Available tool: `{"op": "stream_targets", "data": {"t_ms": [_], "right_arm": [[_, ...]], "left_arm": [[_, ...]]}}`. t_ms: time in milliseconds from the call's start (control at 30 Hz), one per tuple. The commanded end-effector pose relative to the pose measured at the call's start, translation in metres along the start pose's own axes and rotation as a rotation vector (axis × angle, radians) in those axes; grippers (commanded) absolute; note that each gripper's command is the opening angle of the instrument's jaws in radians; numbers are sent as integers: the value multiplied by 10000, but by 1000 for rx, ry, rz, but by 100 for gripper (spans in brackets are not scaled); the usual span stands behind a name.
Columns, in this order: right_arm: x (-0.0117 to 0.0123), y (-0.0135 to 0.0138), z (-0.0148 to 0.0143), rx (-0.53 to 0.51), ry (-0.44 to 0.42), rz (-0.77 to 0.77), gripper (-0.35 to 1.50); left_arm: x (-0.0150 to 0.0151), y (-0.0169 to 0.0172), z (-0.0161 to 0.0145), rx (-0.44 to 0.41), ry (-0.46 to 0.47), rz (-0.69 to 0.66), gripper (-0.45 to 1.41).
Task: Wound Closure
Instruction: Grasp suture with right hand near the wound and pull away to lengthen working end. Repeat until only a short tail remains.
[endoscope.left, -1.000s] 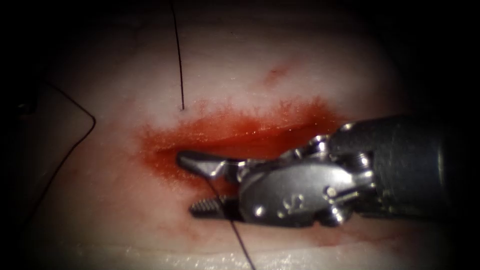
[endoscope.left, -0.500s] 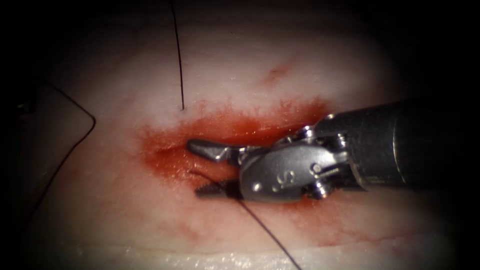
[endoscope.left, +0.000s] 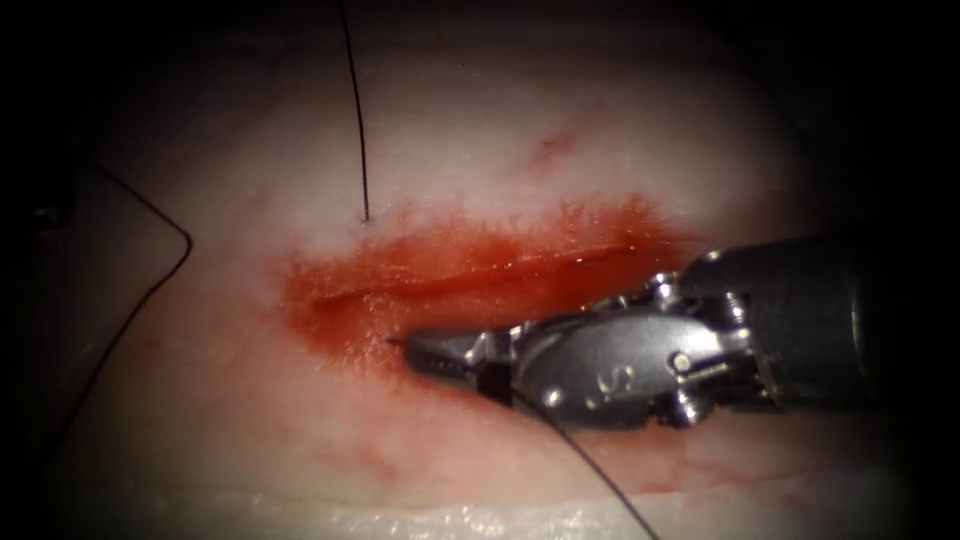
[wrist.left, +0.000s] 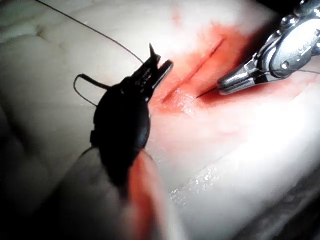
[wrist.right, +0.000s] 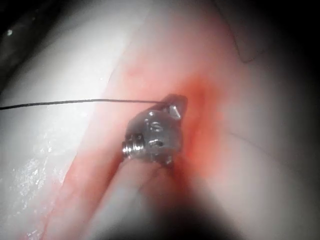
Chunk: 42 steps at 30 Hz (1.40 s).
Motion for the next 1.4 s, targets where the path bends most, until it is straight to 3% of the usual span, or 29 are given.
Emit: {"op": "stream_targets", "data": {"t_ms": [33, 300, 533, 833, 933, 967, 1000, 1067, 1100, 1233, 1400], "right_arm": [[2, -9, -6, 1, -3, -1, -35], [36, -47, -58, 10, 1, -9, -35], [91, -92, -93, 42, -5, -17, -35], [161, -127, -107, 68, 41, -40, -35], [169, -127, -102, 70, 56, -49, -35], [169, -126, -100, 58, 60, -47, 2], [167, -125, -99, 44, 66, -45, 52], [162, -121, -94, 9, 77, -39, 119], [158, -118, -92, 0, 79, -38, 133], [132, -101, -83, 24, 96, -34, 146], [82, -60, -69, 55, 159, -29, 145]], "left_arm": [[-6, -1, 6, -1, 1, -1, -45], [-7, -2, 7, 0, 1, 0, -45], [-7, -1, 7, 1, 1, 1, -45], [-7, -1, 8, -1, 2, 1, -45], [-7, -1, 8, -1, 2, 1, -45], [-7, 0, 8, -1, 2, 1, -45], [-7, 0, 7, -1, 2, 1, -45], [-7, 0, 7, -1, 2, 1, -45], [-7, 0, 7, -1, 2, 1, -45], [-7, 0, 8, -1, 2, 1, -45], [-7, 0, 8, -4, 3, 1, -45]]}}
